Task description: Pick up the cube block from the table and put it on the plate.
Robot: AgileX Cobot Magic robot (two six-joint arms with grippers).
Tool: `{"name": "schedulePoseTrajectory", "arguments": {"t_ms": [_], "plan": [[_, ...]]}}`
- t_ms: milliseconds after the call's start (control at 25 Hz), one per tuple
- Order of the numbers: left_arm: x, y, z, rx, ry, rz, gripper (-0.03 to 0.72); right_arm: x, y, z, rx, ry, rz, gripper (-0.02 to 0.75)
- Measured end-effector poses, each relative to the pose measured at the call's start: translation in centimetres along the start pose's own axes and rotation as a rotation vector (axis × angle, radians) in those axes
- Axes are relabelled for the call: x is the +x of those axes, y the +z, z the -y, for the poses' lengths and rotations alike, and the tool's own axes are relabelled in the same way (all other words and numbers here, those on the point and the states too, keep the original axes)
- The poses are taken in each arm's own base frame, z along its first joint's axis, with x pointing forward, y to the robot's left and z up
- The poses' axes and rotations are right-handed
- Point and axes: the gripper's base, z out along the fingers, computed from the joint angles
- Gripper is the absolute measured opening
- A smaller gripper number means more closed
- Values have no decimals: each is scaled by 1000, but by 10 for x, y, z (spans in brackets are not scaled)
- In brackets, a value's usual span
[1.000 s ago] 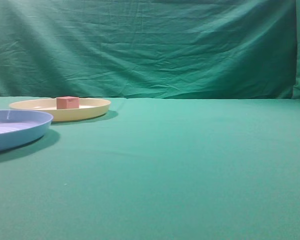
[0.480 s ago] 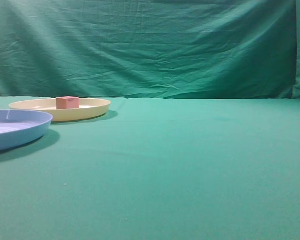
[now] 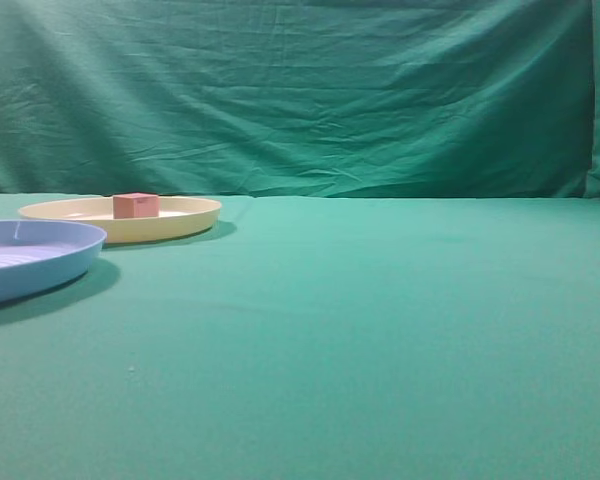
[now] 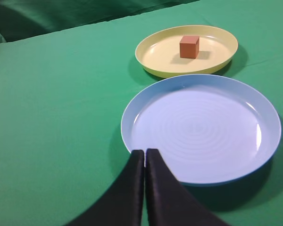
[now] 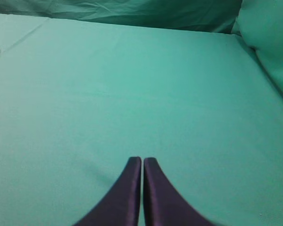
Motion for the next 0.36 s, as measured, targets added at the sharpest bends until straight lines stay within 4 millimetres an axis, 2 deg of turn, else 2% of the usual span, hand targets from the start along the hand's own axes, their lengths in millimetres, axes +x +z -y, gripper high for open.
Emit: {"name": "schedulePoseTrajectory", "arguments": {"t_ms": [360], "plan": [[0, 0, 0, 0, 0, 0, 0, 0, 0, 0, -1, -2, 0, 0]]}}
